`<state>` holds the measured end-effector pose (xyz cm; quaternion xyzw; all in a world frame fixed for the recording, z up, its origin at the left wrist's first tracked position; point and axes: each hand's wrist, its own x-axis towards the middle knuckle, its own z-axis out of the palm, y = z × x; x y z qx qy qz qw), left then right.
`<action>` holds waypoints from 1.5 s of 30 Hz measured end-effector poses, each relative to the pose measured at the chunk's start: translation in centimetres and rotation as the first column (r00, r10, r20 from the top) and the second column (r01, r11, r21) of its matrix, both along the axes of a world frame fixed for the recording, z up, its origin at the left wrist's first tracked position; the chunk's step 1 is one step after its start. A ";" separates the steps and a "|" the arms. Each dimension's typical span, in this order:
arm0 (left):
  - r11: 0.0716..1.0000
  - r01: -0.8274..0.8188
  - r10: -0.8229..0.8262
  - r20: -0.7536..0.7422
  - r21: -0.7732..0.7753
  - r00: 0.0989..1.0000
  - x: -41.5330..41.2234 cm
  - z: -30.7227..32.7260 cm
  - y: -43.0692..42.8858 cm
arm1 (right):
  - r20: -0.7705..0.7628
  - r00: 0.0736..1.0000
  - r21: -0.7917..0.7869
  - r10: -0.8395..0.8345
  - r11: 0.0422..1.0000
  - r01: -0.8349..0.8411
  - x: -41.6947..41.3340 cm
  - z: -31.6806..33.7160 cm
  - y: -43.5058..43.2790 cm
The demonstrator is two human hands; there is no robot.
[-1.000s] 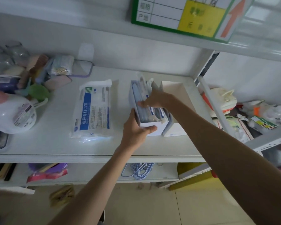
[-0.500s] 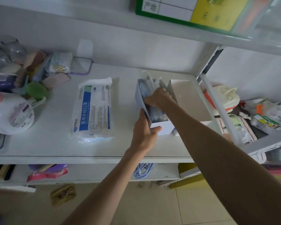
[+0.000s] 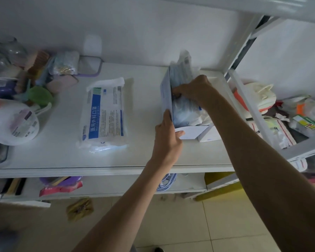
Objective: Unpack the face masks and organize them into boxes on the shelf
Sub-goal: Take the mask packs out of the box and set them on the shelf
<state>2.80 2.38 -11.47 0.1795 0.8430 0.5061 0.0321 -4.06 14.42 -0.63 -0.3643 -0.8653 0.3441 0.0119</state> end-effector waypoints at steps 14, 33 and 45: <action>0.998 0.017 -0.021 0.066 0.063 0.998 -0.5 -1.8 -0.7 | 0.039 0.998 -0.145 0.054 0.988 -0.048 1.8 -0.1 -0.9; 0.996 -0.085 0.082 0.103 0.027 0.991 0.5 -2.4 0.5 | -0.161 0.986 0.171 0.039 0.985 -0.011 3.9 2.4 -2.1; 0.983 0.184 -0.182 0.102 -0.011 0.978 6.2 3.8 -9.1 | -0.263 0.964 -0.482 0.039 0.860 -0.167 -0.3 5.1 -2.9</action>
